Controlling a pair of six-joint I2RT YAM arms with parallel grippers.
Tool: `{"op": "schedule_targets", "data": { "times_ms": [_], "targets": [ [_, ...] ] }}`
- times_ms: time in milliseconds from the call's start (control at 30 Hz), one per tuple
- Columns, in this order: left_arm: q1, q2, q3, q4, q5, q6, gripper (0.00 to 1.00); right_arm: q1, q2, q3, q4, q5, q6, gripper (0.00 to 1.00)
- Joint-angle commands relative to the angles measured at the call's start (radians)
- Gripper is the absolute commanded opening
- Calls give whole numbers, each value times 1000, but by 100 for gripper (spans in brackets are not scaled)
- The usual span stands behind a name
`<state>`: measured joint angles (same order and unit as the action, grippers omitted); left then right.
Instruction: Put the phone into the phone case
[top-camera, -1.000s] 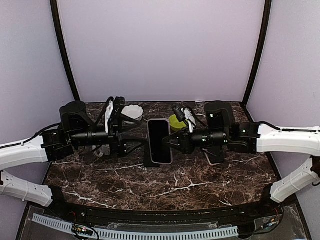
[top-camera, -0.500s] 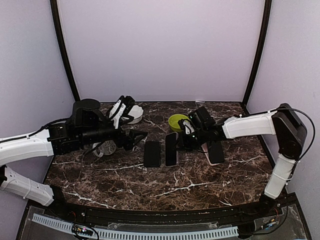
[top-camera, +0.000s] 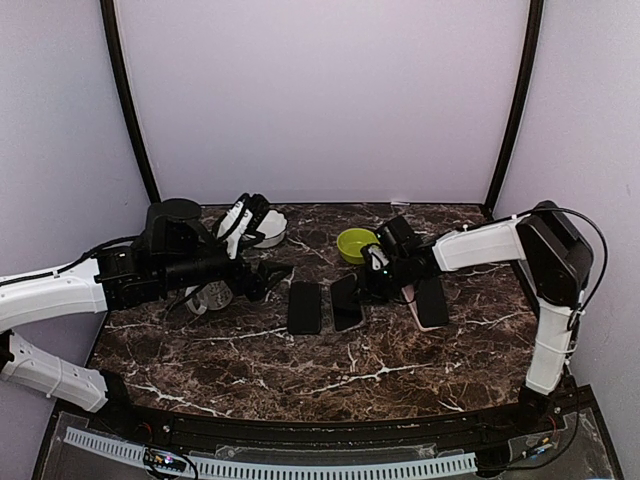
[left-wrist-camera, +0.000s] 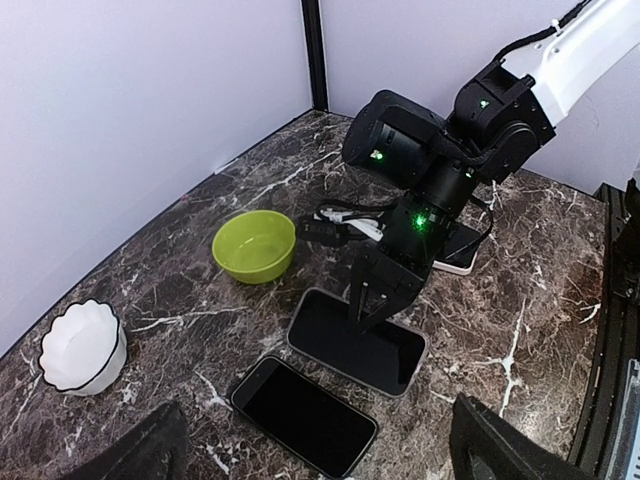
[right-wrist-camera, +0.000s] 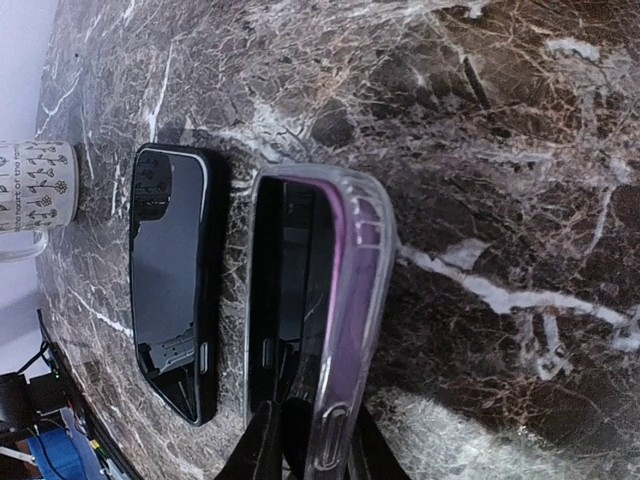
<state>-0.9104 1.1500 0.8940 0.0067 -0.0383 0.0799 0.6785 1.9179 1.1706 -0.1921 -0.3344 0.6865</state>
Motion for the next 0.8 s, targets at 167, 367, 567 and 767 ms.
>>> {"op": "schedule_targets", "data": {
  "times_ms": [167,367,567,767],
  "targets": [
    [7,-19,-1,-1,-2,16,93,1,15,-41,-15,139,59,26],
    [9,-19,-1,-2,-4,18,93,34,-44,-112,15,195,121,46],
    [9,-21,-1,-1,0,20,93,92,-81,-118,-69,261,125,49],
    [10,-20,-3,-1,-3,22,93,138,-96,-165,-42,244,174,46]
  ]
}}
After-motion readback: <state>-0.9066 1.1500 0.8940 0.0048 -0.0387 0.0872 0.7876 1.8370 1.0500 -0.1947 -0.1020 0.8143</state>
